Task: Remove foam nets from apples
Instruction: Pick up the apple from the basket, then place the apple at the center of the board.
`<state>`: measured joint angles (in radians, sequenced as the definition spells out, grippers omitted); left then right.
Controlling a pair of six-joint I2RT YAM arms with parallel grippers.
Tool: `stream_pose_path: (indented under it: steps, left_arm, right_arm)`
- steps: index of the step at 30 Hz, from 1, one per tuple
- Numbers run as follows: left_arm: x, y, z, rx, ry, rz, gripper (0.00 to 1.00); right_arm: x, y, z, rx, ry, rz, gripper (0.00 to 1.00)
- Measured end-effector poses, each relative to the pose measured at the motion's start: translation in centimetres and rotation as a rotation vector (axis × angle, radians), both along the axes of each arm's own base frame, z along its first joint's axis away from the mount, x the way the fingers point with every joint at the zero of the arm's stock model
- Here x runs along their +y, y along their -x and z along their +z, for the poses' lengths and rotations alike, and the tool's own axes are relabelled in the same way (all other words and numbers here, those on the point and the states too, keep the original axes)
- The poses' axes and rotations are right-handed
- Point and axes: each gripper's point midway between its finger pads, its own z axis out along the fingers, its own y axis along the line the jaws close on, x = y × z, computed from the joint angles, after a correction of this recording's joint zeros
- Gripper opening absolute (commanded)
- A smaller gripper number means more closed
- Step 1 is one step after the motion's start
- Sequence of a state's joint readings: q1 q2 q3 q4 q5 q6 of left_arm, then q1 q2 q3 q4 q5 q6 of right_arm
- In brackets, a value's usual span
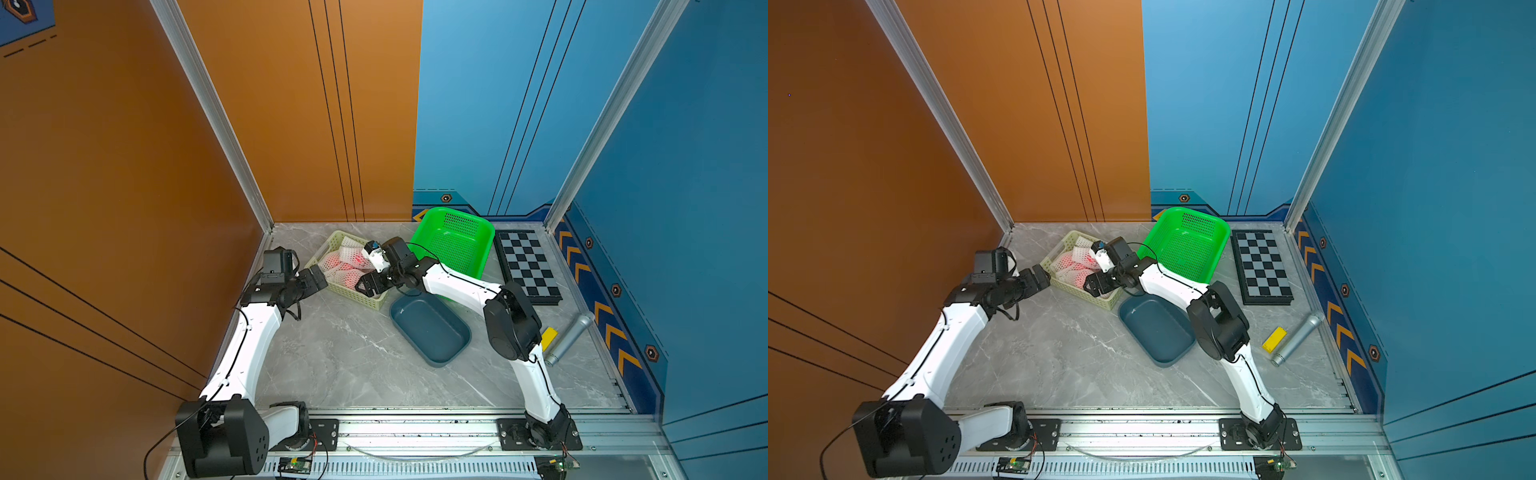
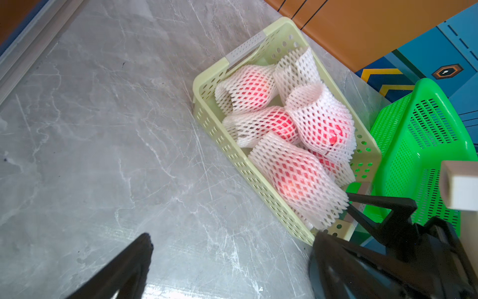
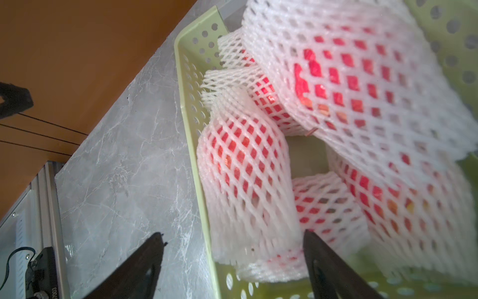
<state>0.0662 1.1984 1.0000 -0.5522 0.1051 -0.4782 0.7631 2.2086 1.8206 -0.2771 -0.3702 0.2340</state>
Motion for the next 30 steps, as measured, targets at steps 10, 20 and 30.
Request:
stream_pose_path:
  steps: [10, 20, 30]
  left_arm:
    - [0.2, 0.8, -0.5, 0.012, 0.021, 0.002, 0.98]
    - [-0.1, 1.3, -0.5, 0.004, 0.034, -0.007, 0.98]
    - [-0.5, 1.7, 0.8, -0.037, 0.049, -0.025, 0.98]
  right_arm:
    - [0.5, -1.2, 0.2, -0.051, 0.024, -0.051, 0.41]
    - [0.8, -1.0, 0.6, -0.056, 0.013, -0.034, 0.06]
    - [-1.0, 4.2, 5.5, -0.110, -0.076, 0.081, 0.00]
